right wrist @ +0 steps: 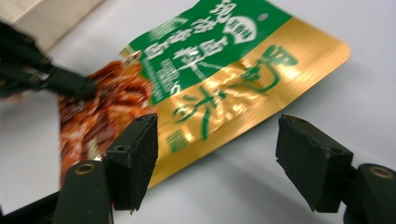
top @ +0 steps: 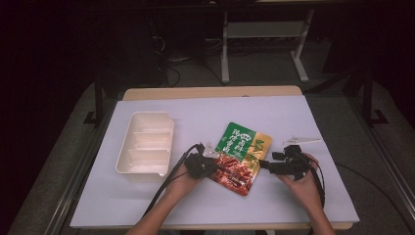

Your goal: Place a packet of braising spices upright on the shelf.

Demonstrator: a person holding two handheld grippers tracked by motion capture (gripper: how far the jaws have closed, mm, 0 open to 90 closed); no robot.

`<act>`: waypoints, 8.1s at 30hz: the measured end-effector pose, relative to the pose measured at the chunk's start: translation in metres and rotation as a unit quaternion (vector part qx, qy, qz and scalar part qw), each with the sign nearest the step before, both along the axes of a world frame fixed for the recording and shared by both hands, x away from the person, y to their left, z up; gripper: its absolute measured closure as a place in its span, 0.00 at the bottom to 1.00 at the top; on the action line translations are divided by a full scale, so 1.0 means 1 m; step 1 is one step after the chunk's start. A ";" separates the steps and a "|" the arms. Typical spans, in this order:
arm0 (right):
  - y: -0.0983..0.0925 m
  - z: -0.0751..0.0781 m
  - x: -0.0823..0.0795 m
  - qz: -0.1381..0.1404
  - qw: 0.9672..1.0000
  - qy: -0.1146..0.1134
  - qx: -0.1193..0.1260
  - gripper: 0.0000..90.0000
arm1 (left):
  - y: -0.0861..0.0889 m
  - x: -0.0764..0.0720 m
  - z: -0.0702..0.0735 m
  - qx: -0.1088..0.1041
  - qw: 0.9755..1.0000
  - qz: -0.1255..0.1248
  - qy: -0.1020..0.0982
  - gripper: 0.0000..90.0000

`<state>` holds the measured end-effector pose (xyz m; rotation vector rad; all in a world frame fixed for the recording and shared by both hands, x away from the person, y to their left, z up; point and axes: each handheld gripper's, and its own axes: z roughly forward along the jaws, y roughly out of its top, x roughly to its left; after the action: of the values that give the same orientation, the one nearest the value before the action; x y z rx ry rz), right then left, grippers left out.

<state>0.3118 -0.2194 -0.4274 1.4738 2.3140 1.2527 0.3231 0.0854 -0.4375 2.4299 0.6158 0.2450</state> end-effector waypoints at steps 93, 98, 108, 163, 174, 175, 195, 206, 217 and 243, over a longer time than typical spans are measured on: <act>0.039 -0.005 0.053 0.028 0.998 0.052 0.039 0.99 | 0.015 -0.004 -0.002 -0.047 0.999 -0.006 0.016 0.87; 0.038 0.007 0.049 0.038 0.998 0.033 0.046 0.99 | 0.025 -0.012 0.002 -0.078 0.997 -0.010 0.013 0.84; 0.041 0.035 0.043 0.055 0.998 -0.004 0.035 0.99 | 0.040 -0.033 0.012 -0.113 0.993 -0.033 -0.004 0.75; 0.069 0.115 0.027 0.095 0.991 -0.087 0.030 0.99 | 0.090 -0.104 0.004 -0.154 0.985 -0.061 -0.040 0.35; 0.080 0.126 0.026 0.106 0.989 -0.102 0.026 0.99 | 0.096 -0.107 0.001 -0.161 0.985 -0.058 -0.035 0.30; 0.082 0.127 0.026 0.108 0.988 -0.102 0.027 0.99 | 0.096 -0.108 0.000 -0.160 0.985 -0.059 -0.035 0.29; 0.113 0.145 0.026 0.143 0.982 -0.117 0.034 0.99 | 0.097 -0.111 0.000 -0.158 0.985 -0.062 -0.044 0.28; 0.132 0.154 0.027 0.167 0.977 -0.125 0.038 0.99 | 0.098 -0.112 -0.001 -0.165 0.984 -0.055 -0.043 0.28; 0.151 0.164 0.026 0.188 0.972 -0.134 0.047 0.99 | 0.101 -0.115 -0.001 -0.159 0.985 -0.057 -0.042 0.28; 0.217 0.177 0.031 0.241 0.956 -0.147 0.079 0.99 | 0.110 -0.119 0.000 -0.155 0.985 -0.064 -0.051 0.28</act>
<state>0.3425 -0.0028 -0.2508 0.6950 2.4845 1.6715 0.2037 0.1959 -0.4377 2.1321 0.4161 0.2021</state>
